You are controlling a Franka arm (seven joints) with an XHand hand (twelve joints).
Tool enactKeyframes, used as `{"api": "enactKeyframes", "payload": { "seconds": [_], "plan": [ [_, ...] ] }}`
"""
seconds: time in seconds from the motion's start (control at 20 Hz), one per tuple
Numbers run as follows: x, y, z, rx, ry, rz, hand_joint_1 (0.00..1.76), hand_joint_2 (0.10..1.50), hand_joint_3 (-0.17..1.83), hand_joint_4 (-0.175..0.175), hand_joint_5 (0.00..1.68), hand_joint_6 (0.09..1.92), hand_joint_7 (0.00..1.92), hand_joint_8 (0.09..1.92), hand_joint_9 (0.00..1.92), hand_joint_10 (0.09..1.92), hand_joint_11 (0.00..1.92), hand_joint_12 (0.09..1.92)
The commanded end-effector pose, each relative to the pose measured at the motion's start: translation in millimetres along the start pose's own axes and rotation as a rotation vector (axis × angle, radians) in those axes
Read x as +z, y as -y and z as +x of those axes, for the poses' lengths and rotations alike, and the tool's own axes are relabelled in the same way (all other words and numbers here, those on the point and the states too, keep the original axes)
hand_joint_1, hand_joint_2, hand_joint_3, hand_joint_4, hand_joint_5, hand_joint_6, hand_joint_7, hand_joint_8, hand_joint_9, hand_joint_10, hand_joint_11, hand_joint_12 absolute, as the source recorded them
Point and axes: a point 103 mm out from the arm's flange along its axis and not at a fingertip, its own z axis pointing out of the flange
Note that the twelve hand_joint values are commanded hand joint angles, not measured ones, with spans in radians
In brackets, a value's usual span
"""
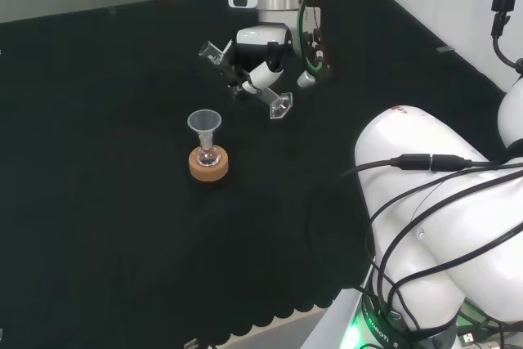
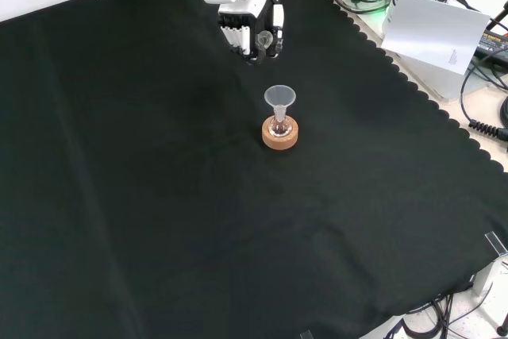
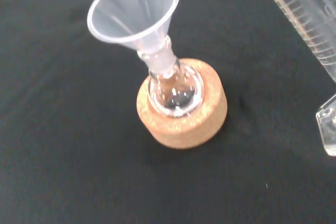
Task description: Put the graduated cylinder back on the table.
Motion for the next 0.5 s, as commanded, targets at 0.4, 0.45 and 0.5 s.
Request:
{"api": "enactKeyframes", "payload": {
  "seconds": [0.4, 0.45, 0.5],
  "plan": [
    [16, -46, -36, -0.078, -0.118, -0.168, 1.12, 1.16, 0.0, -0.133, 0.9, 1.14, 1.45, 0.17, 1.61, 0.09, 1.44, 0.61],
    [18, -50, -38, -0.084, -0.124, -0.179, 1.12, 1.16, 0.0, -0.132, 0.9, 1.14, 1.45, 0.17, 1.61, 0.09, 1.44, 0.61],
    [20, -54, -40, -0.089, -0.129, -0.188, 1.12, 1.16, 0.0, -0.132, 0.9, 1.14, 1.45, 0.17, 1.61, 0.09, 1.44, 0.61]
  ]
}}
